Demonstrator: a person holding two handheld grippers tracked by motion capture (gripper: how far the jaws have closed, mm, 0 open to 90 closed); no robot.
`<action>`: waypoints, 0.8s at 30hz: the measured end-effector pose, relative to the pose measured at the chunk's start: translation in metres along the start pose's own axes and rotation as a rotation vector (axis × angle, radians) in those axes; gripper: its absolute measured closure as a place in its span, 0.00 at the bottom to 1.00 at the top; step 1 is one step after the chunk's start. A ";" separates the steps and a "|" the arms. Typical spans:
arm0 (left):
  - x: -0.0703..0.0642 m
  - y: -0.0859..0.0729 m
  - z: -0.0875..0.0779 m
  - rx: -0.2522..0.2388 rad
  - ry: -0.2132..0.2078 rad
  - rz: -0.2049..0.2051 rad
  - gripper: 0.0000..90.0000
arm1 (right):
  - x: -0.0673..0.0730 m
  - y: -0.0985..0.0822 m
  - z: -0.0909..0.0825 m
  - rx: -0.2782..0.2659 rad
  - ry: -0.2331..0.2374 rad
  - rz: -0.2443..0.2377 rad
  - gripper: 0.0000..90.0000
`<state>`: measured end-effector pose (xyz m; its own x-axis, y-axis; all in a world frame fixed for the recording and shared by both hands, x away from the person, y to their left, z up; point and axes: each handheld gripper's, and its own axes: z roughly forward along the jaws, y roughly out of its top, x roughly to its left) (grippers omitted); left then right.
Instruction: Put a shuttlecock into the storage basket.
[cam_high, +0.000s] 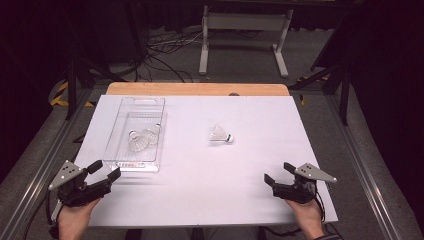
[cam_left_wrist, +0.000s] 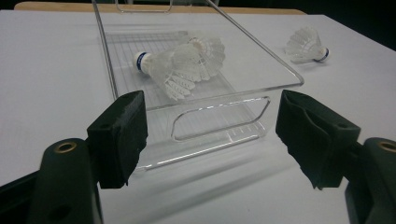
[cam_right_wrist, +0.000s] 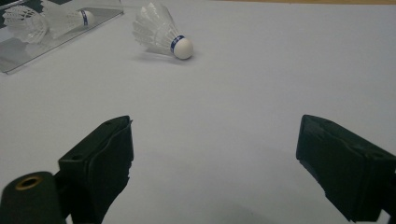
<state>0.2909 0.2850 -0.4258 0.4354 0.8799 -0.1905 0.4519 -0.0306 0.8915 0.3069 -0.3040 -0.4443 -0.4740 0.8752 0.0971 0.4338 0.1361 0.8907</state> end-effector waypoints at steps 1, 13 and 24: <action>0.000 -0.001 0.000 0.001 0.000 0.001 0.29 | 0.000 0.000 0.000 0.001 0.001 0.001 0.13; -0.005 -0.002 0.001 -0.001 -0.013 0.007 0.28 | 0.000 0.000 0.000 -0.002 0.002 -0.002 0.13; -0.019 0.003 0.002 0.005 -0.064 0.026 0.28 | 0.002 0.001 0.000 -0.005 0.007 -0.006 0.13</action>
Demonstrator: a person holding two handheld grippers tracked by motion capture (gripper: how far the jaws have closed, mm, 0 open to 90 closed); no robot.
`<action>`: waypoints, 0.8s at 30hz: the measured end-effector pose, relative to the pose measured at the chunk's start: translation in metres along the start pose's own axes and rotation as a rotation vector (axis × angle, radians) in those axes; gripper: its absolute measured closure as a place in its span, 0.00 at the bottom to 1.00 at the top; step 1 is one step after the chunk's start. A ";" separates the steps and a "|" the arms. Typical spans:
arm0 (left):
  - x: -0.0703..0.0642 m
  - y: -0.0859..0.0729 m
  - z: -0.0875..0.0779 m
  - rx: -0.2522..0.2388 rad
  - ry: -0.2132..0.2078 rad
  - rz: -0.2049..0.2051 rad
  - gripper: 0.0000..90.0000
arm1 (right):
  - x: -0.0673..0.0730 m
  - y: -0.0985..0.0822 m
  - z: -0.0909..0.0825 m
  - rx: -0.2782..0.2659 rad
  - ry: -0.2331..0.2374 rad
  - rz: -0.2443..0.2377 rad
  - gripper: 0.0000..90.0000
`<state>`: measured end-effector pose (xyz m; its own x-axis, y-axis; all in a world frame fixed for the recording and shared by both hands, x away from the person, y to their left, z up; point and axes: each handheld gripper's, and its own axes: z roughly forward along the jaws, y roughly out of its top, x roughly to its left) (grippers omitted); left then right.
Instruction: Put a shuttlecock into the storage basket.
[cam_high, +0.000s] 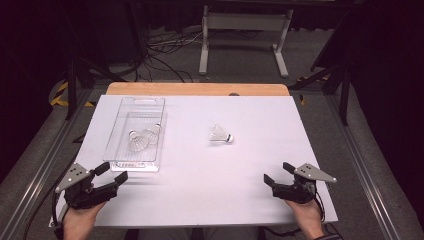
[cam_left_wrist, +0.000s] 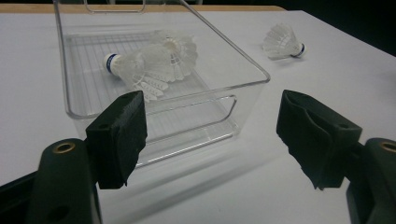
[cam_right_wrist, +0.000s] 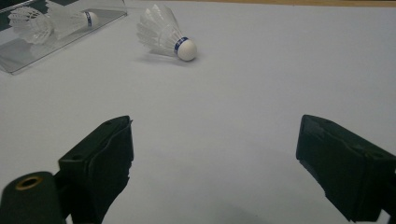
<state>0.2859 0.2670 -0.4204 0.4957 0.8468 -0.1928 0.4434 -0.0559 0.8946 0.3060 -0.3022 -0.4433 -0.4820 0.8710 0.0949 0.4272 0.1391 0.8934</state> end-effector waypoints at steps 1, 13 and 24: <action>-0.001 0.000 0.000 0.000 -0.002 0.000 0.28 | 0.000 0.000 0.000 0.000 0.001 0.000 0.13; -0.010 0.008 0.008 -0.004 -0.031 0.018 0.29 | 0.000 0.000 -0.001 -0.004 0.002 -0.003 0.13; -0.017 0.014 0.018 0.005 -0.065 0.039 0.29 | 0.000 0.000 -0.001 -0.005 0.003 -0.002 0.13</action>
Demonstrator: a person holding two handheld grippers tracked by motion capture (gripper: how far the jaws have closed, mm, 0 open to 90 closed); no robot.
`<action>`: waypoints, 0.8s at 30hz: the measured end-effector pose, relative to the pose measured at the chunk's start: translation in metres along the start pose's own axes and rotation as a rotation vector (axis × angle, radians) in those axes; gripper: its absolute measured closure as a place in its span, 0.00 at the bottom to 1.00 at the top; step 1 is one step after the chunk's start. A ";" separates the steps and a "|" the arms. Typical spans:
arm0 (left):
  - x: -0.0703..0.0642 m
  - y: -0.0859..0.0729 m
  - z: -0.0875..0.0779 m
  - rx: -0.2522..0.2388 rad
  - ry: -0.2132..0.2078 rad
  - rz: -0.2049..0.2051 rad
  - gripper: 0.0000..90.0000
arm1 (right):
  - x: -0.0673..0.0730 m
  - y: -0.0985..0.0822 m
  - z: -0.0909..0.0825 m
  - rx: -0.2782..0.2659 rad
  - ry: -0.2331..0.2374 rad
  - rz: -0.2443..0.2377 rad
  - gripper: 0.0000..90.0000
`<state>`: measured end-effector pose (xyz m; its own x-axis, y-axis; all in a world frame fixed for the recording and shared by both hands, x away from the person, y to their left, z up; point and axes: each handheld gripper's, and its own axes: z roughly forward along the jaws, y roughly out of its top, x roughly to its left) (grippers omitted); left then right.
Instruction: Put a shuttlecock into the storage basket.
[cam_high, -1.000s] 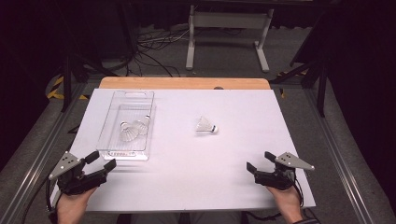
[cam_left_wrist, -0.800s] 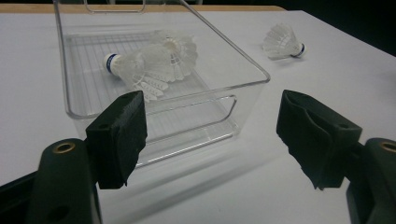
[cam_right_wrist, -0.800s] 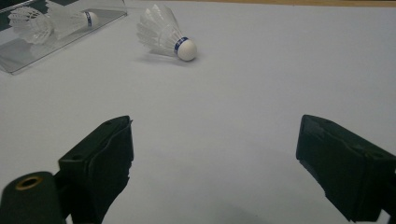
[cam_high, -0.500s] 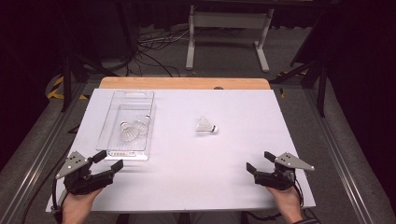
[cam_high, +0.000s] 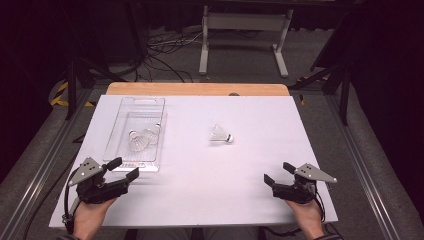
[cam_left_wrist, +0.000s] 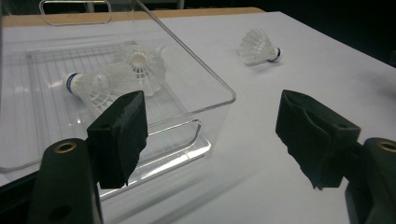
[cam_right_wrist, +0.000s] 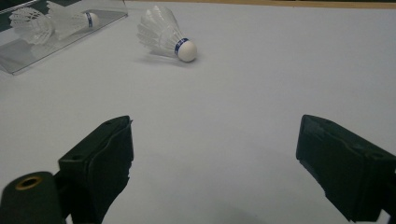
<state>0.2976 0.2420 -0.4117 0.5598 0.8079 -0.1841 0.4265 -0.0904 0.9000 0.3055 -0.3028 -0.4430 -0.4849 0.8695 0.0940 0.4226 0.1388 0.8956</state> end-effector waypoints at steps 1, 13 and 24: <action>-0.001 0.000 0.001 -0.001 0.000 0.000 0.29 | 0.000 0.000 0.000 0.000 0.000 0.000 0.13; -0.009 0.006 0.012 0.005 -0.029 0.018 0.29 | 0.000 0.000 0.000 -0.001 -0.002 -0.001 0.13; -0.016 0.015 0.028 0.015 -0.055 0.028 0.29 | 0.000 0.000 0.000 0.001 -0.001 0.002 0.13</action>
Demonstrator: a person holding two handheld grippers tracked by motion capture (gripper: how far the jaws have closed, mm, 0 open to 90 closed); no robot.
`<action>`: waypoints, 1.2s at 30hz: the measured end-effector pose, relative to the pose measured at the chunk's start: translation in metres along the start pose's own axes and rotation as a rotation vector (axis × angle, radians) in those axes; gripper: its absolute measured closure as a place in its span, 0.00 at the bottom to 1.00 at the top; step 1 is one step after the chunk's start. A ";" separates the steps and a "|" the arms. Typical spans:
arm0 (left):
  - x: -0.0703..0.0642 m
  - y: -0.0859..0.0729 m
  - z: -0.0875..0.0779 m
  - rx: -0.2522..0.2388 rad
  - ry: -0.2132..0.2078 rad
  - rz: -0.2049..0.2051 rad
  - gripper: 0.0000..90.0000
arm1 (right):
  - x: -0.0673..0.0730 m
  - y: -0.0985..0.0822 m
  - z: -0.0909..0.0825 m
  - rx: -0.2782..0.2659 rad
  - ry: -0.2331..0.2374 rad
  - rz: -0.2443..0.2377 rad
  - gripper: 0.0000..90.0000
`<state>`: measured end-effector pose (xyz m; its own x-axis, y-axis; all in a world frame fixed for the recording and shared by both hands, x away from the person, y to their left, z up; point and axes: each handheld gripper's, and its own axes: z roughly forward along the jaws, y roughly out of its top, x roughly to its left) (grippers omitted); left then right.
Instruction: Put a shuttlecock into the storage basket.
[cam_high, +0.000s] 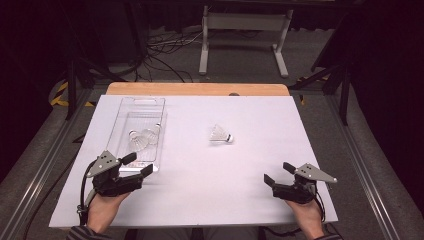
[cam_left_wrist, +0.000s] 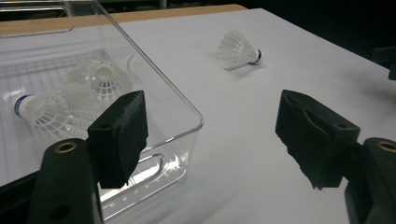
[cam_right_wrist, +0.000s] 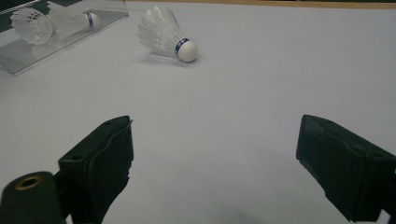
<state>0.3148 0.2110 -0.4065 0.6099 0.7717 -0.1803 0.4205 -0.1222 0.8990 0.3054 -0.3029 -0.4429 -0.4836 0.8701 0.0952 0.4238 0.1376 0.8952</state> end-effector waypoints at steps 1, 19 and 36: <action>0.000 0.001 0.001 0.001 -0.004 0.002 0.29 | 0.000 0.000 0.000 -0.001 0.001 0.000 0.13; -0.011 0.010 0.021 0.008 -0.053 0.018 0.29 | 0.000 0.000 0.000 -0.002 0.000 -0.003 0.13; -0.018 0.018 0.037 0.001 -0.083 0.017 0.31 | -0.001 0.000 0.000 -0.001 0.002 -0.004 0.13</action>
<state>0.3360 0.1717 -0.4014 0.6706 0.7151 -0.1974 0.4099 -0.1353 0.9020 0.3054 -0.3036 -0.4428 -0.4867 0.8687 0.0919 0.4209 0.1410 0.8961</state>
